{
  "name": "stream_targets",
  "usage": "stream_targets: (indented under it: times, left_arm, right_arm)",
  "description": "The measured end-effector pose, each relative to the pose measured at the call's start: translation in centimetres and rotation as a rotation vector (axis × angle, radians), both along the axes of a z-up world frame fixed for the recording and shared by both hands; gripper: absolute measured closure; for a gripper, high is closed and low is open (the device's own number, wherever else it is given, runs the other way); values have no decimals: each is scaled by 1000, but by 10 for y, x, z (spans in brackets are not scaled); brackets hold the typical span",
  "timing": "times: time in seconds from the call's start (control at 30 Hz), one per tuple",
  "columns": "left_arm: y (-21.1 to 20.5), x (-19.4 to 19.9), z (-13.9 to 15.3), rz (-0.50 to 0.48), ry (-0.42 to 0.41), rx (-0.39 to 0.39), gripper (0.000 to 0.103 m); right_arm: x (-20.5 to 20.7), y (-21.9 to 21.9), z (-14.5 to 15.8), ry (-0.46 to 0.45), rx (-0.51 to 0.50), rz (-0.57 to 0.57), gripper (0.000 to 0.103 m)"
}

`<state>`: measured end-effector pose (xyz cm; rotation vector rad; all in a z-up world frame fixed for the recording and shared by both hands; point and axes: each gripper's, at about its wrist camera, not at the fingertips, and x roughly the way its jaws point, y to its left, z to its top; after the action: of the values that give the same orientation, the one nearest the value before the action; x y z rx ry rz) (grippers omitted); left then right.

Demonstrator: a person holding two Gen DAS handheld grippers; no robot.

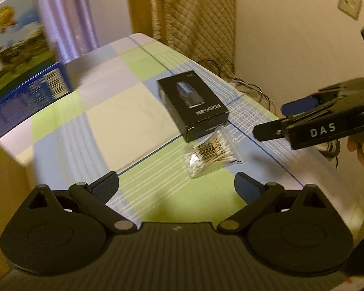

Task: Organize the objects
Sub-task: 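Withdraw both tools from the box toward the shaver box and cotton swabs, then grasp the swab bag with the left tool while the right tool grasps the shaver box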

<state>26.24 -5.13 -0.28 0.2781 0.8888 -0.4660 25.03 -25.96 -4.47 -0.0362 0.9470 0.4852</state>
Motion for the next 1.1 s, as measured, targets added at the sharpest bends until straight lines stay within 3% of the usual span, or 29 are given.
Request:
stream_targets:
  times: [0.27,0.4,0.53,0.73,0.87,0.93,1.03,1.1]
  left_arm:
    - [-28,32,-36,-156,11,50,15]
    - [-40,41,-52,-237,13,50,27]
    - [-50,48,-62,-304,9,29,36]
    - [-67,49,-72,-419,7,35,39]
    - [-66,51,-85,-398,61,81,53]
    - [-57,51,-86,-343,89,48,68]
    - [-45,48,-83,-254,126,47,81]
    - [-36,46,-82,-187,159,33,85]
  right_arm:
    - [21,-6,-31,38,-4,11,30]
    - [28,-12,-39,48,-5,-2,41]
    - [32,-16,-43,57,-9,-13,42]
    - [35,-23,-49,70,-9,-45,42]
    - [36,-24,-47,68,-3,-59,42]
    - [37,-23,-45,61,1,-58,42]
    - [38,-19,-40,47,11,-50,42]
    - [39,-14,-36,36,21,-42,42]
